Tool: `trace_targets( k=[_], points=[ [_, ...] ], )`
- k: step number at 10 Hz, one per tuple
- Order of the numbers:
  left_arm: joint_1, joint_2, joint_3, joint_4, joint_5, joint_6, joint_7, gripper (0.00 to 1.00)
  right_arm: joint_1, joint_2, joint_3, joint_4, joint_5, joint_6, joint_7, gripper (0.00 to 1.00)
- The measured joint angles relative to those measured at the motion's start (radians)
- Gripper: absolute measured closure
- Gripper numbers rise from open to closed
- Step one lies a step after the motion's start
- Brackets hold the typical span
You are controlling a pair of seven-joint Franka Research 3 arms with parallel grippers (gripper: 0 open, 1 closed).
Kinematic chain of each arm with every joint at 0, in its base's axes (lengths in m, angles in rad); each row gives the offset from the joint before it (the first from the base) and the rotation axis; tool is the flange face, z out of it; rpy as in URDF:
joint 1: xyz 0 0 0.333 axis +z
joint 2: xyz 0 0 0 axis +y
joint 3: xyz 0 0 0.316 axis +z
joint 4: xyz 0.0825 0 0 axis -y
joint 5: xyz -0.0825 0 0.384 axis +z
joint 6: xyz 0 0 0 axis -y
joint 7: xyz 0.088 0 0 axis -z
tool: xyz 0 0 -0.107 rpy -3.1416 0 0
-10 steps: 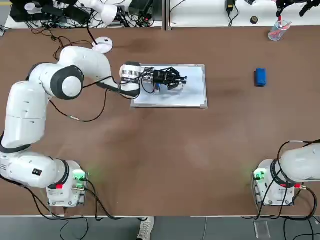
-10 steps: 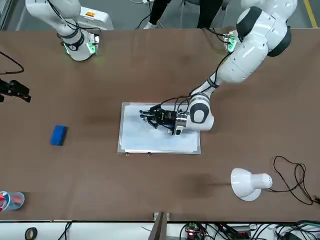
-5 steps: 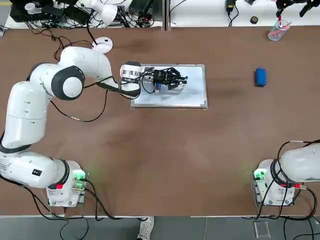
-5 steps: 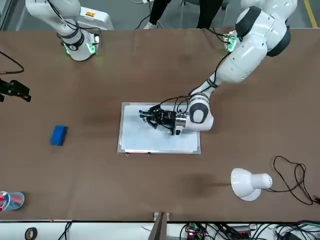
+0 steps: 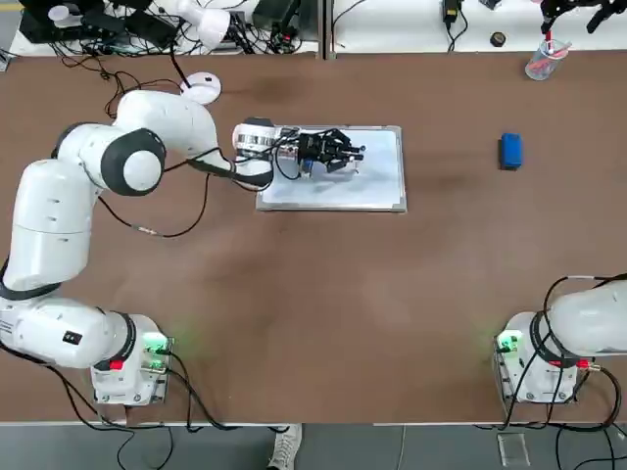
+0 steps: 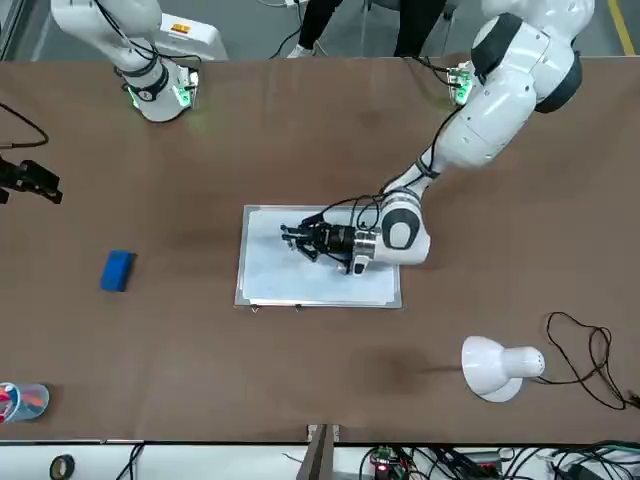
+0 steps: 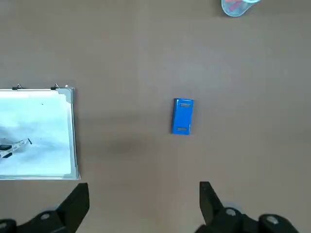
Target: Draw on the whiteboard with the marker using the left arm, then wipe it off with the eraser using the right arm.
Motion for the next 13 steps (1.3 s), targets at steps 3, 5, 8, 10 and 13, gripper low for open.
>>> trace_targets(
  k=[3,5,8,10,13],
  points=[
    [0.005,-0.005,0.008,0.002,0.019,0.0,-0.001,0.83,0.0,0.0,0.001,0.0,0.0,0.0,0.0,0.0],
    [0.015,-0.009,0.009,-0.001,0.027,0.0,-0.003,0.83,0.0,0.0,0.001,0.0,0.0,0.0,0.0,0.0],
    [0.018,-0.019,0.011,-0.015,0.027,0.0,-0.003,0.83,0.0,0.0,0.001,0.0,0.0,0.001,0.0,0.0],
    [0.018,-0.03,0.015,-0.03,0.027,0.0,-0.007,0.83,0.0,0.0,0.001,0.0,0.0,0.0,0.0,0.0],
    [0.018,-0.054,0.025,-0.056,0.046,0.001,-0.025,0.83,0.0,0.0,0.001,0.0,0.0,0.0,0.0,0.0]
  ],
)
